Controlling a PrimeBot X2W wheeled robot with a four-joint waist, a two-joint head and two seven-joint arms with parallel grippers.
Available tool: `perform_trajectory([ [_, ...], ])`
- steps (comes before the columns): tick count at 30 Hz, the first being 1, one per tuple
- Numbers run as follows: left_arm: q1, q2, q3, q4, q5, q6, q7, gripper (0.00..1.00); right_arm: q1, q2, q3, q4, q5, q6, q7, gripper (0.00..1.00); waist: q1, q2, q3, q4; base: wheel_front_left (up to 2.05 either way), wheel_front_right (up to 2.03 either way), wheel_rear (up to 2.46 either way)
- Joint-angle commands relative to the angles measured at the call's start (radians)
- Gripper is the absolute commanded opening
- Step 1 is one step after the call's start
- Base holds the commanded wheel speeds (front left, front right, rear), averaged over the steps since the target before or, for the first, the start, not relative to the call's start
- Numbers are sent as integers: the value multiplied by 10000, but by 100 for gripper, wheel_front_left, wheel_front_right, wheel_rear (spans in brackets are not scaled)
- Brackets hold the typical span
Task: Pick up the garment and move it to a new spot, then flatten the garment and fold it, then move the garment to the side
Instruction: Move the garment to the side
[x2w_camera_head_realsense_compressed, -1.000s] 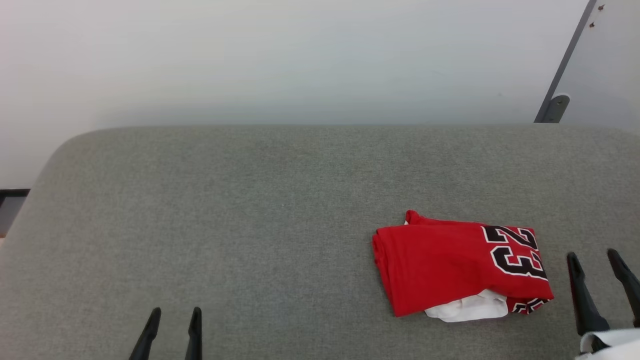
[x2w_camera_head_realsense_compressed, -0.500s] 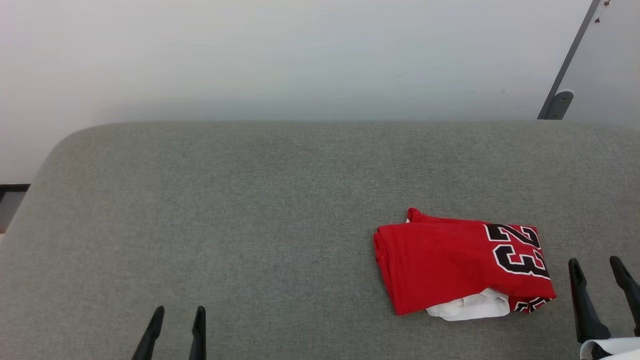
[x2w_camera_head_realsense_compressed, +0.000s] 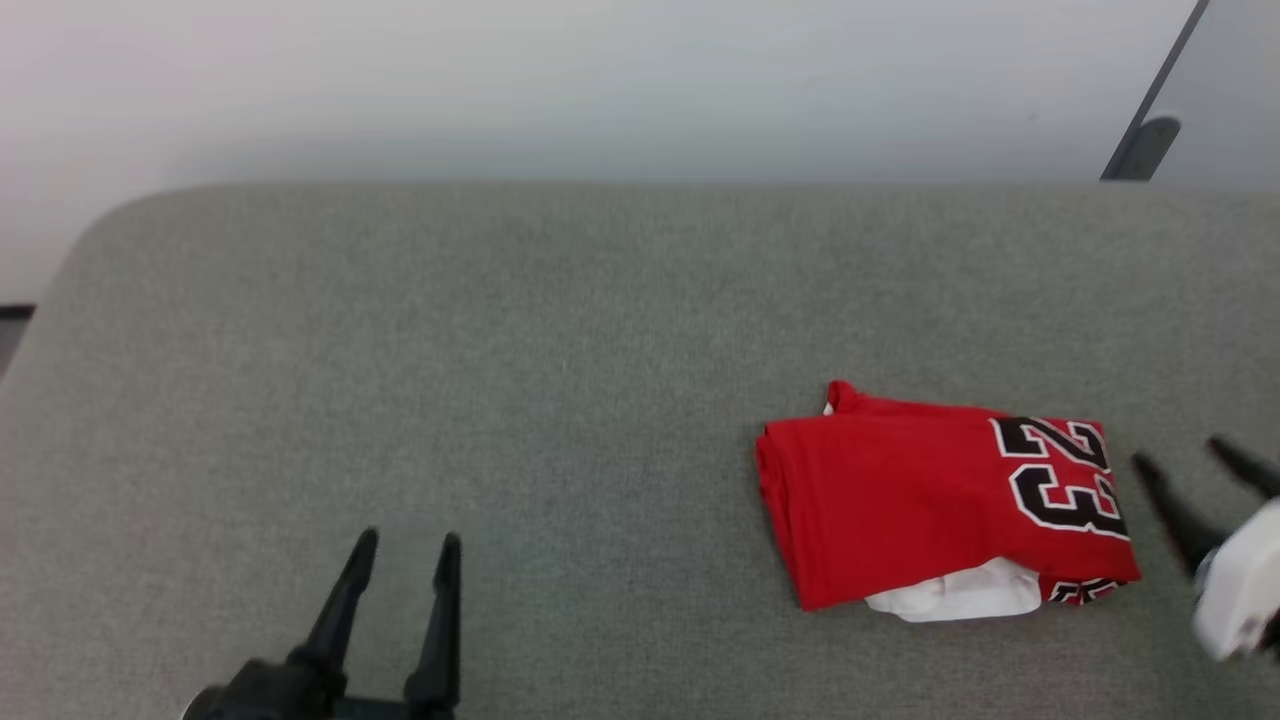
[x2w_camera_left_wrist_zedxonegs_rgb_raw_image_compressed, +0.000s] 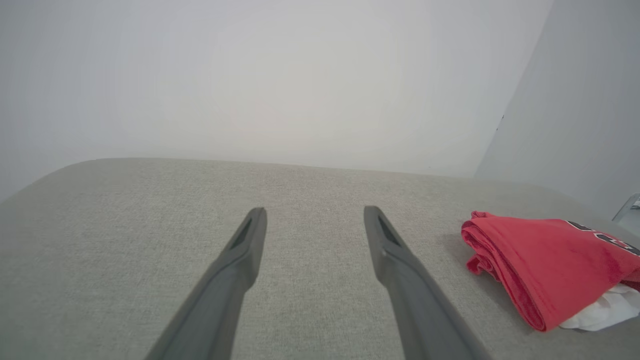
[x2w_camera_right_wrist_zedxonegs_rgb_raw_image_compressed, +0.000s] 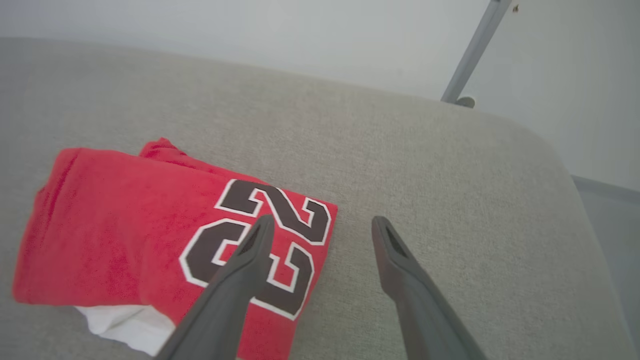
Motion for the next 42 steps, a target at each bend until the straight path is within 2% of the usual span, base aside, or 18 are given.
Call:
perform_trajectory([
  [1,-209,21,-72,57,113,-23,5,100,-399,-213,53,113,272,-16,475,100,0,0,434,69,0,0,0],
  [7,-1098,107,-403,335,136,-23,5,100,-1635,-984,628,953,1924,-16,3963,100,0,0,1001,199,0,0,0],
  [9,-1353,129,-490,377,122,-23,5,100,-2014,-1019,609,1166,2313,-16,4629,100,0,0,1208,221,0,0,0],
  [17,-2348,242,-997,665,133,-23,5,100,-2856,-551,1153,2362,2735,-16,5598,100,0,0,2126,247,0,0,0],
  [21,-2787,329,-1175,824,120,-23,5,100,-3002,-390,1592,2657,2839,-16,5278,100,0,0,2496,109,0,0,0],
  [22,-2872,359,-1197,859,124,-23,5,100,-3058,-359,1747,2639,2884,-18,5118,40,0,0,2571,40,0,0,0],
  [23,-2946,398,-1203,893,126,-23,5,100,-3125,-337,1833,2653,2959,-18,4923,5,0,0,2631,-40,0,0,0],
  [24,-3023,437,-1215,927,133,-23,5,100,-3186,-346,1904,2693,3047,-18,4742,0,0,0,2680,-127,0,0,0],
  [33,-3733,1006,-1471,887,258,-23,5,100,-4116,-912,1585,3187,3480,-22,2316,0,0,0,3187,-1575,0,0,0],
  [38,-4866,1574,-2131,988,309,-23,5,100,-4572,-1397,1057,4175,3628,-18,1147,0,0,0,3751,-2389,0,0,0],
  [42,-6334,1996,-2992,1181,295,-22,5,100,-5127,-1646,656,5094,3763,-16,262,0,0,0,4413,-2780,0,0,0],
])
